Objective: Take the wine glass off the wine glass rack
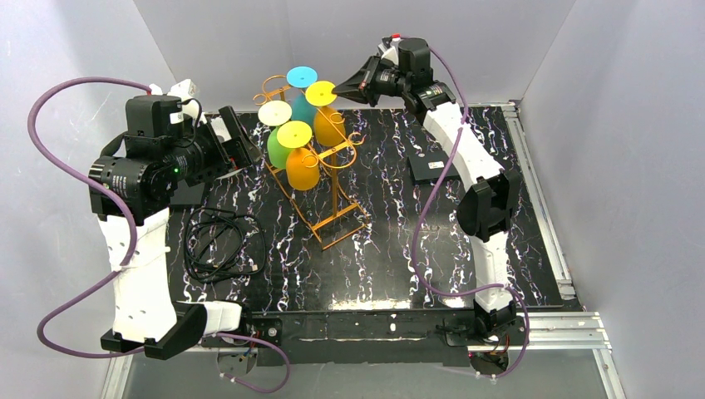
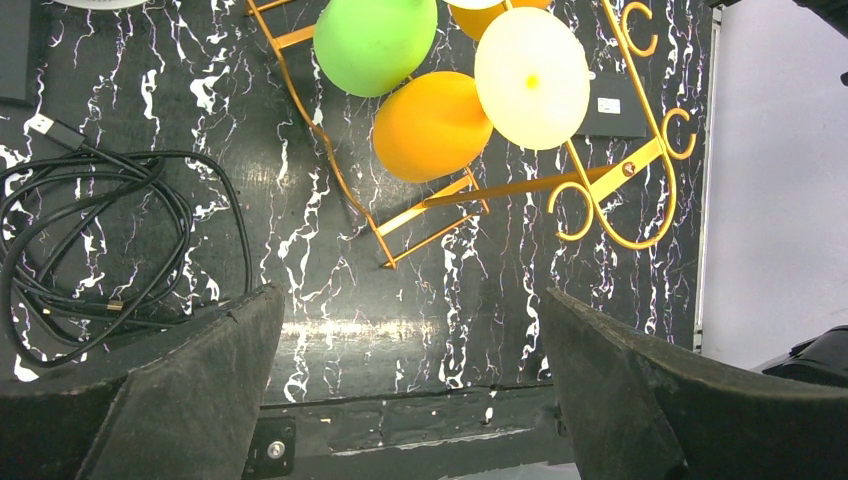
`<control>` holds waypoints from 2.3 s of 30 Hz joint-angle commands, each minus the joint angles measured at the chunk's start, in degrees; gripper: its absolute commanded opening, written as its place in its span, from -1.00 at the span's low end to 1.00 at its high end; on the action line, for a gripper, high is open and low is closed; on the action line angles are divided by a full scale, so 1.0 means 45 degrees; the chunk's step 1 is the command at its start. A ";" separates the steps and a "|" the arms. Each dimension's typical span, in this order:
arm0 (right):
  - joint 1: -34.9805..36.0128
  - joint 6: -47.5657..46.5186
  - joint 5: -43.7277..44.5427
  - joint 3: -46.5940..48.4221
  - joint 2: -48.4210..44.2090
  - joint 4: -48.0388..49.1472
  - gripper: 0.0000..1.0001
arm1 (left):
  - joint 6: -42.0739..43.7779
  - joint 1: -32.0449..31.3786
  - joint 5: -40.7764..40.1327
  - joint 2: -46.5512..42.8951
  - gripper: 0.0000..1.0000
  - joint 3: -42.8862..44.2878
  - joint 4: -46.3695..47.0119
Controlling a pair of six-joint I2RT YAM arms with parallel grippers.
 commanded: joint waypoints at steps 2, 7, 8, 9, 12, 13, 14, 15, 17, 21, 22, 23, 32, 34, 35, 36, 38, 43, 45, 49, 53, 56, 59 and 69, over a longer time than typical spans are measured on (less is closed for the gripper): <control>-0.0115 0.0220 -0.0084 0.0139 -0.0867 0.0782 -0.97 | 0.0099 -0.0080 -0.0055 -0.0213 0.99 0.0201 -0.0488; -0.0157 0.0351 -0.0101 0.0152 -0.0887 0.0858 -0.97 | 0.0099 -0.0065 -0.0055 -0.0218 0.99 0.0220 -0.0483; -0.0157 0.0367 -0.0121 0.0152 -0.0873 0.0879 -0.97 | 0.0099 -0.0089 -0.0055 -0.0206 0.99 0.0215 -0.0486; -0.0174 0.0401 -0.0108 0.0152 -0.0885 0.0886 -0.97 | 0.0099 -0.0097 -0.0055 -0.0217 0.99 0.0219 -0.0489; -0.0195 0.0518 -0.0123 0.0186 -0.0887 0.0997 -0.97 | 0.0116 -0.0101 -0.0066 -0.0231 0.99 0.0222 -0.0513; -0.0196 0.0564 -0.0123 0.0190 -0.0887 0.1033 -0.97 | 0.0128 -0.0101 -0.0074 -0.0242 0.99 0.0227 -0.0492; -0.0206 0.0599 -0.0123 0.0191 -0.0887 0.1055 -0.97 | 0.0137 -0.0091 -0.0089 -0.0238 0.99 0.0233 -0.0503; -0.0214 0.0625 -0.0106 0.0208 -0.0894 0.1057 -0.97 | 0.0138 -0.0100 -0.0094 -0.0240 0.99 0.0226 -0.0500; -0.0228 0.0683 -0.0126 0.0211 -0.0915 0.1094 -0.97 | 0.0138 -0.0100 -0.0094 -0.0228 0.99 0.0220 -0.0507; -0.0289 0.0818 -0.0116 0.0211 -0.0979 0.1200 -0.97 | 0.0133 -0.0101 -0.0075 -0.0233 0.99 0.0256 -0.0503; -0.0308 0.0855 -0.0122 0.0211 -0.0993 0.1237 -0.97 | 0.0138 -0.0101 -0.0063 -0.0210 0.99 0.0273 -0.0513; -0.0330 0.0880 -0.0113 0.0201 -0.1002 0.1251 -0.97 | 0.0136 -0.0101 -0.0066 -0.0217 0.99 0.0278 -0.0516; -0.0554 0.0830 -0.0045 0.0022 -0.1176 0.1292 -0.97 | 0.0138 -0.0101 -0.0035 -0.0275 0.99 0.0307 -0.0557; -0.0665 0.0807 -0.0012 -0.0068 -0.1259 0.1274 -0.97 | 0.0162 -0.0100 -0.0036 -0.0294 0.99 0.0315 -0.0602; -0.0738 0.0776 0.0008 -0.0127 -0.1316 0.1273 -0.97 | 0.0176 -0.0099 -0.0031 -0.0286 0.99 0.0334 -0.0618; -0.0811 0.0728 0.0037 -0.0181 -0.1372 0.1258 -0.97 | 0.0192 -0.0101 -0.0035 -0.0295 0.99 0.0351 -0.0632; -0.0966 0.0620 0.0062 -0.0307 -0.1516 0.1145 -0.97 | 0.0215 -0.0101 -0.0001 -0.0315 0.99 0.0384 -0.0648; -0.1519 0.0360 0.0172 -0.1019 -0.2146 0.0871 -0.97 | 0.0275 -0.0101 0.0105 -0.0298 0.99 0.0509 -0.0686; -0.1798 0.0368 0.0207 -0.1475 -0.2565 0.0816 -0.97 | 0.0293 -0.0096 0.0238 -0.0227 1.00 0.0663 -0.0712; -0.2216 0.0195 0.0312 -0.2374 -0.3414 0.0605 -0.97 | 0.0285 -0.0101 0.0687 -0.0161 0.99 0.0822 -0.0673; -0.2571 -0.0049 0.0411 -0.3179 -0.4328 0.0036 -0.97 | 0.0143 -0.0101 0.1282 -0.0105 0.99 0.0840 -0.0581; -0.2836 -0.0208 0.0455 -0.3845 -0.5100 -0.0520 -0.97 | -0.0055 -0.0101 0.1896 0.0019 0.99 0.1044 -0.0614; -0.3057 -0.0336 0.0535 -0.4593 -0.5932 -0.0934 -0.97 | -0.0262 -0.0120 0.2617 0.0216 0.99 0.1302 -0.0635; -0.3788 -0.0254 0.0692 -0.6238 -0.8549 -0.3592 -0.97 | -0.0476 -0.1882 0.2946 0.0618 0.94 0.2075 -0.0634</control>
